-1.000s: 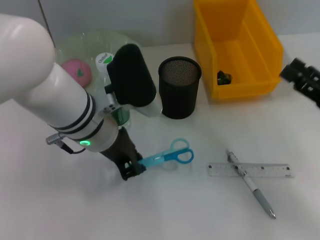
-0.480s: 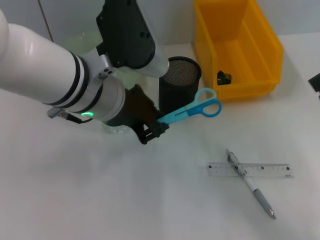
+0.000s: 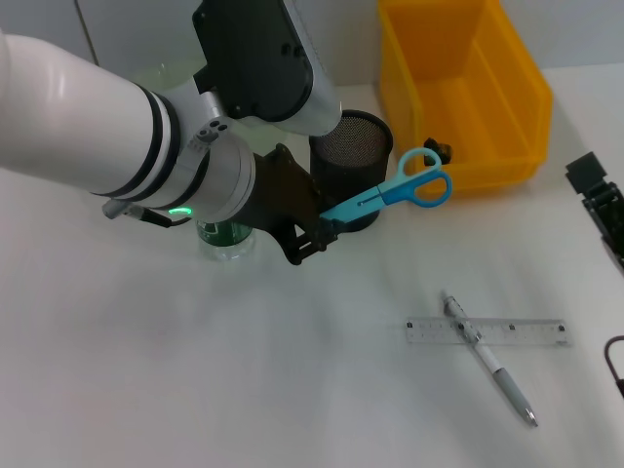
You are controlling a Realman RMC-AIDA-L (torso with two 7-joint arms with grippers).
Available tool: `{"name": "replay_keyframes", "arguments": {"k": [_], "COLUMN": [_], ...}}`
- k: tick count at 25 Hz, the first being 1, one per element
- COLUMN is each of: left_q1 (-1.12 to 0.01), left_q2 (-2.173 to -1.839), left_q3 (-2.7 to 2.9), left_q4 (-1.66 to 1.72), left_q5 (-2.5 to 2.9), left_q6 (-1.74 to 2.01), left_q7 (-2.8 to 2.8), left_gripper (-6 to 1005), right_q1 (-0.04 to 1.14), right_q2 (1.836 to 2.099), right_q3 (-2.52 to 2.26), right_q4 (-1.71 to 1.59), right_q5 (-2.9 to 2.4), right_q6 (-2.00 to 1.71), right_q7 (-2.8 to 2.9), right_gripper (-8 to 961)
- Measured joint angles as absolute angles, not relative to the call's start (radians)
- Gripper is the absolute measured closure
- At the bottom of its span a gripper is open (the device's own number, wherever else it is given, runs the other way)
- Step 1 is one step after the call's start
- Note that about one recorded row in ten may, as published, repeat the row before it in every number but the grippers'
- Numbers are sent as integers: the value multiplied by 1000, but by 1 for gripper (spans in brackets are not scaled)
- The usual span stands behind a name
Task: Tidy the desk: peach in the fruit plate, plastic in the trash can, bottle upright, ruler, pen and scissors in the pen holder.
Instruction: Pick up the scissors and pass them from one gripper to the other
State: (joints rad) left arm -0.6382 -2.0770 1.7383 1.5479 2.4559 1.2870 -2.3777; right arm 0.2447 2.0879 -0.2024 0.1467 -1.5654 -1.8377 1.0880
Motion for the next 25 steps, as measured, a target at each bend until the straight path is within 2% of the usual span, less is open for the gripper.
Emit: {"name": "replay_keyframes", "arguments": {"k": [25], "left_q1": [-632], "left_q2": [-2077], "left_q3": [1772], "left_q4": [1585], "left_q5": [2442], "left_q6": [1260], "left_q7": [-2379], "left_gripper": [797], "right_q1": [368], "right_q2": [2092], "right_q3": [-198], "right_q4": [265], "right_q5": [-1604], "right_q6": [-1671], "right_q7": [1122], "right_gripper": [122]}}
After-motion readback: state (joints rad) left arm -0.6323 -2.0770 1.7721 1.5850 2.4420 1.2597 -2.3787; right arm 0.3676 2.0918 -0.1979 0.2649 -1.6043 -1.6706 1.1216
